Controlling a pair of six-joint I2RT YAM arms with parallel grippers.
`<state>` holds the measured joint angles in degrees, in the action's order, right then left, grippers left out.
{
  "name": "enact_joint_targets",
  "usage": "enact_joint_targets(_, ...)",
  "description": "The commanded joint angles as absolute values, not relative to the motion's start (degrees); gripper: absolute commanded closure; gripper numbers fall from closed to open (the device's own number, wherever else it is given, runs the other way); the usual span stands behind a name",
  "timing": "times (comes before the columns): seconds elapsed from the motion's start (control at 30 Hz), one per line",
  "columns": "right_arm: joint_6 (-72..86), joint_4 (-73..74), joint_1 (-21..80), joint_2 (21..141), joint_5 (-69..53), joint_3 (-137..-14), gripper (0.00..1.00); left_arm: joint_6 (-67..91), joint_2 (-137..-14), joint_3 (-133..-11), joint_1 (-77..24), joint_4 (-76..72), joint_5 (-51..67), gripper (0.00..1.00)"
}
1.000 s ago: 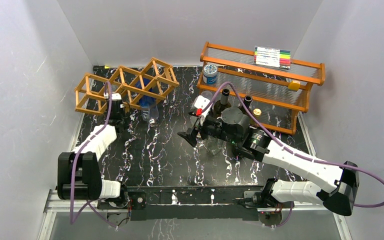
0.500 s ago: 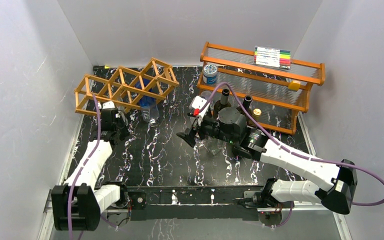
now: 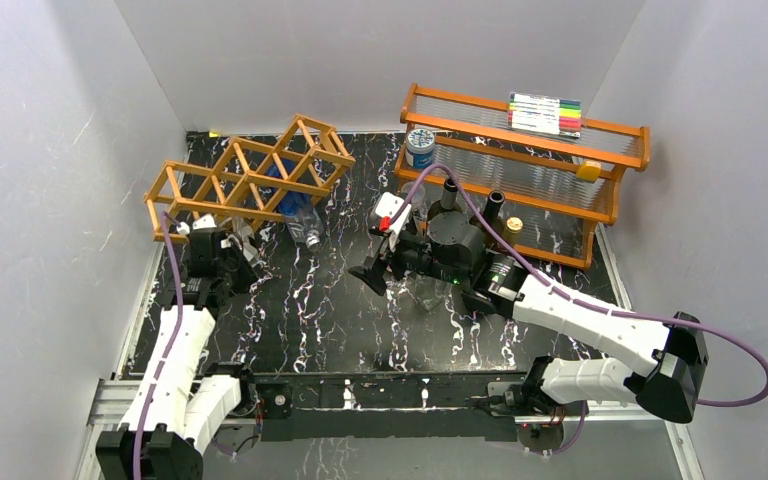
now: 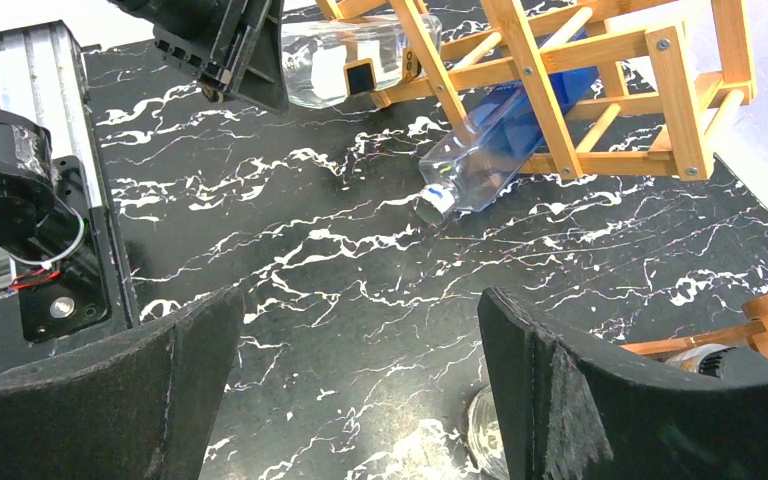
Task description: Take the wine bottle off the wine rack
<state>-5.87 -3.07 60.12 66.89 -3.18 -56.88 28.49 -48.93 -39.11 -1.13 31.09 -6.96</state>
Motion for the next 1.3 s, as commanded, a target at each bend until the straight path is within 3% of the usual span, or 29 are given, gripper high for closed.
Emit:
enact_joint_targets(0.0,-4.6,-6.4,60.3,66.4,-4.1,-60.0,0.02,31.0,-44.6,-44.4,-0.9,37.3,-7.2,1.0)
enact_joint_targets(0.33,-4.4,-6.9,60.3,67.1,-4.4,-60.4,0.02,37.0,-41.7,-44.0,-0.9,36.3,4.1,1.0)
enact_joint_targets(0.6,-4.5,-7.1,60.2,67.3,-4.3,-59.9,0.02,39.3,-42.2,-43.7,-0.9,41.3,4.7,1.0)
enact_joint_targets(0.87,-4.6,-7.8,60.3,68.6,-4.9,-60.3,0.02,42.0,-32.3,-40.5,-0.9,37.8,13.4,1.0)
enact_joint_targets(1.27,-5.6,-7.7,60.3,70.2,-6.3,-61.0,0.02,44.7,-32.5,-48.8,-0.9,53.0,17.6,1.0)
